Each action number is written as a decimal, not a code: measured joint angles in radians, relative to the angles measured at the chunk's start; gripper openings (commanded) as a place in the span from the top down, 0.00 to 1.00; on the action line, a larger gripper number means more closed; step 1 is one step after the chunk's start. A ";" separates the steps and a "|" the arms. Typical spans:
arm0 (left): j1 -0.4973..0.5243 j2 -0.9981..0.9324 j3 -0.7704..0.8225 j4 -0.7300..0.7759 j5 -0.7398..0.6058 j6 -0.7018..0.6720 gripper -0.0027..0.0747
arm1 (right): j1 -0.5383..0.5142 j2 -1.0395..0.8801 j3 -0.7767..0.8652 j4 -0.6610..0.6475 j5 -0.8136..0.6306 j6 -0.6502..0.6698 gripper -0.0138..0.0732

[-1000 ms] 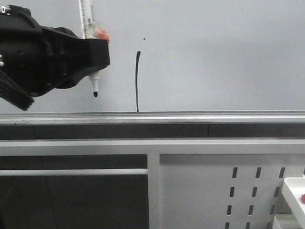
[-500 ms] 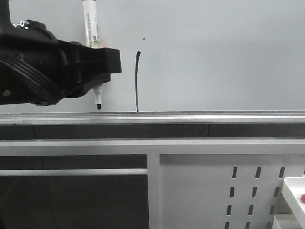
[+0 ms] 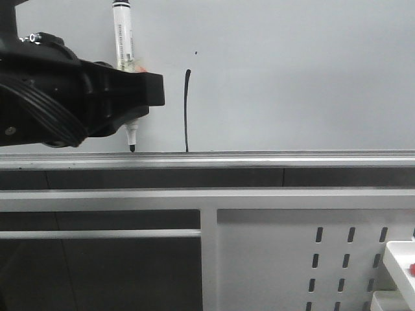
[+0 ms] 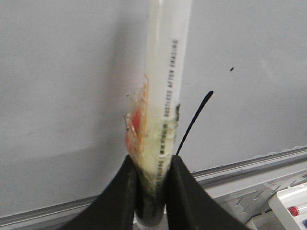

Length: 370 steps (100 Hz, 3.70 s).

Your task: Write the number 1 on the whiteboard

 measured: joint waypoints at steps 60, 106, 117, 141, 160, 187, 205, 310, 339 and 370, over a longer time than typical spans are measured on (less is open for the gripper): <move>0.040 0.000 -0.021 0.072 0.018 0.001 0.99 | 0.000 0.000 0.000 0.000 0.053 0.000 0.92; 0.105 0.002 -0.066 0.118 0.140 0.010 0.99 | 0.000 0.000 0.000 0.008 0.069 0.000 0.92; 0.107 0.002 -0.066 0.118 0.142 0.012 0.99 | 0.000 0.000 0.000 0.015 0.069 0.000 0.92; 0.108 0.002 -0.066 0.119 0.144 0.012 0.99 | 0.000 0.000 0.000 0.019 0.077 0.000 0.92; 0.108 0.002 -0.066 0.119 0.144 0.012 0.98 | 0.000 0.000 0.000 0.021 0.089 0.000 0.92; 0.114 0.002 -0.068 0.107 0.144 0.010 0.71 | 0.000 0.000 0.000 0.023 0.099 0.000 0.92; 0.119 0.002 -0.068 0.091 0.143 0.002 0.67 | 0.000 0.000 0.000 0.023 0.101 0.000 0.92; 0.110 -0.456 0.072 0.087 0.412 0.000 0.90 | 0.000 0.000 0.000 0.205 0.124 0.000 0.92; 0.110 -0.900 0.107 0.334 0.589 0.000 0.99 | 0.000 0.000 0.000 0.214 0.071 0.000 0.92; 0.110 -1.097 0.112 0.447 0.811 0.002 0.99 | 0.000 0.000 0.000 0.225 -0.066 0.000 0.92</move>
